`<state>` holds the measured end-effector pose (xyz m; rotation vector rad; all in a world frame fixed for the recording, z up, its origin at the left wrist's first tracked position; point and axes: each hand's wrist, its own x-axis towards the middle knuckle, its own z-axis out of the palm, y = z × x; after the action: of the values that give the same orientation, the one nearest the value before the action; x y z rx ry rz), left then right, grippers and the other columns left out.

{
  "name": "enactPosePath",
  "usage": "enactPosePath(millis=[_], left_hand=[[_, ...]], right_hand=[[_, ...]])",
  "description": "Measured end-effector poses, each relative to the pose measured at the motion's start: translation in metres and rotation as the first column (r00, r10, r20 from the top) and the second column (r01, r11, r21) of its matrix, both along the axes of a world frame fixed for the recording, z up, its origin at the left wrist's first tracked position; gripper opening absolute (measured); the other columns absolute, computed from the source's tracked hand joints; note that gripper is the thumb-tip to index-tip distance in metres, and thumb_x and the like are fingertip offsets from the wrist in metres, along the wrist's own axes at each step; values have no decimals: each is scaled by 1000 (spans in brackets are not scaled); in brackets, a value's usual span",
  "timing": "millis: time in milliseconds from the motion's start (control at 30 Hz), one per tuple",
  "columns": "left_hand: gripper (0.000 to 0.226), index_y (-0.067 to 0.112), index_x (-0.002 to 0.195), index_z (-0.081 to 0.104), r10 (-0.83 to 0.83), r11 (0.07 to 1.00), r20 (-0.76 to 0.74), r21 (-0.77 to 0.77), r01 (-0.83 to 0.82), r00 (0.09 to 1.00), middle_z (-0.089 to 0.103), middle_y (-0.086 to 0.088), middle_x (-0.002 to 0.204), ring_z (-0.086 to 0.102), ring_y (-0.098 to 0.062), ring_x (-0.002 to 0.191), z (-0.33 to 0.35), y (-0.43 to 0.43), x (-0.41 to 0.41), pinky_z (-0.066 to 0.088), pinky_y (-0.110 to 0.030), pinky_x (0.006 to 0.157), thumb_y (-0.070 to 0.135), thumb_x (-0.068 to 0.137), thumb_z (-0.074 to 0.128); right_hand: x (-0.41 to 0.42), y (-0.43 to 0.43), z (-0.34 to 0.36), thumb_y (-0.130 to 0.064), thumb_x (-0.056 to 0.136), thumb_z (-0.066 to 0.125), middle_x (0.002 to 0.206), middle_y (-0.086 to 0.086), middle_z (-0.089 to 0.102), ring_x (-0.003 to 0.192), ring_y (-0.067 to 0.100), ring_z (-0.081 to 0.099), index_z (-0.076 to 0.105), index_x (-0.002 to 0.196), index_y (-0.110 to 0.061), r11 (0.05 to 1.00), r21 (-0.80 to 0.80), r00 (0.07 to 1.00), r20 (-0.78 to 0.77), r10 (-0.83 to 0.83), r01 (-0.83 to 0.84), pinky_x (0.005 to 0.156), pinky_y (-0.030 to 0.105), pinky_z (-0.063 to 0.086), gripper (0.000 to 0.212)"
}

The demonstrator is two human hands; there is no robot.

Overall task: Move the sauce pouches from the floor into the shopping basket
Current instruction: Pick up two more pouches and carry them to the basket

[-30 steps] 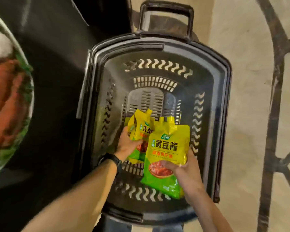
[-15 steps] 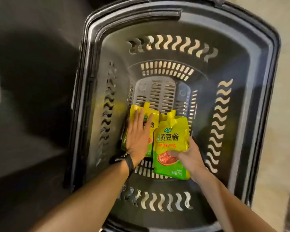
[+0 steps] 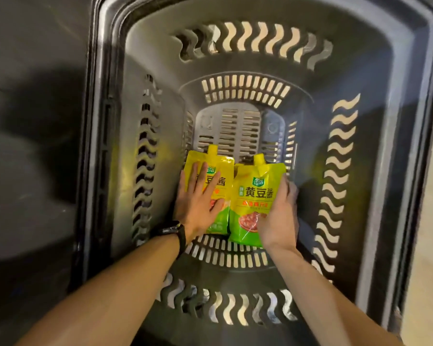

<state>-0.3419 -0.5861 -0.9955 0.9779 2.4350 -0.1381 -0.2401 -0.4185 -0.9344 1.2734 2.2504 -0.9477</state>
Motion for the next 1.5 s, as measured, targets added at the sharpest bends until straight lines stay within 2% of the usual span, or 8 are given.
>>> enactPosePath(millis=[67, 133, 267, 433, 633, 1067, 1367, 1500], left_hand=[[69, 20, 144, 50, 1, 1000, -11, 5, -1, 1000, 34, -22, 158, 18, -40, 152, 5, 14, -10, 10, -62, 122, 59, 94, 22], [63, 14, 128, 60, 13, 999, -42, 41, -12, 999, 45, -25, 149, 24, -42, 149, 1, 28, -23, 11, -60, 122, 53, 93, 25], [66, 23, 152, 41, 69, 996, -54, 63, -66, 996, 36, -21, 157, 21, -45, 149, -14, 23, -23, 14, -62, 121, 56, 97, 25], [64, 30, 158, 27, 57, 994, -57, 98, -51, 997, 19, -15, 165, 13, -39, 153, -17, -7, 8, 17, -59, 121, 56, 99, 27], [67, 26, 157, 23, 68, 996, -30, 57, -66, 997, 7, -14, 168, 3, -33, 155, -14, -15, 26, 9, -62, 121, 58, 99, 20], [67, 25, 158, 25, 19, 983, -31, 184, -13, 999, 9, -12, 168, 5, -31, 155, -21, -40, 29, 15, -64, 119, 57, 100, 33], [65, 22, 157, 30, 28, 973, -32, 230, -19, 999, 17, -13, 166, 10, -33, 154, -20, -41, 33, 16, -63, 120, 56, 101, 29], [67, 25, 158, 24, 43, 987, -14, 156, -40, 999, 15, -13, 167, 8, -33, 155, -19, -24, 24, 14, -61, 121, 57, 99, 26]], right_hand=[[-4, 0, 5, -7, 63, 86, 163, 6, 7, 148, 29, 21, 15, 155, -19, 966, 149, 977, -12, 215, -211, 115, 49, 34, 117], [-20, 1, 4, -13, 69, 80, 165, 9, 4, 152, 28, 9, 23, 154, -18, 910, 223, 931, -24, 364, -350, 122, 50, 15, 103], [-39, -2, -23, -40, 99, 38, 165, 9, -11, 152, 30, -9, 9, 158, -27, 822, 126, 831, 81, 550, -556, 121, 56, -1, 67], [-13, -5, -59, -55, 91, -1, 165, 3, -11, 151, 28, -13, 2, 157, -32, 767, 152, 781, 151, 606, -624, 119, 60, -5, 70], [-2, -23, -64, -55, 97, 10, 165, 5, 6, 152, 30, -1, 14, 157, -30, 778, 201, 804, 133, 580, -595, 118, 63, 5, 65], [29, -59, -61, -50, 100, 25, 165, 10, 9, 152, 32, 2, 11, 158, -25, 752, 229, 784, 108, 611, -618, 117, 65, 8, 65], [24, -51, -63, -53, 100, 20, 164, 8, 15, 152, 31, 8, 16, 157, -26, 748, 232, 780, 105, 617, -622, 117, 65, 7, 63], [13, -32, -66, -54, 99, 15, 164, 6, 14, 152, 30, 7, 16, 157, -26, 721, 228, 754, 127, 645, -654, 116, 66, 9, 64]])
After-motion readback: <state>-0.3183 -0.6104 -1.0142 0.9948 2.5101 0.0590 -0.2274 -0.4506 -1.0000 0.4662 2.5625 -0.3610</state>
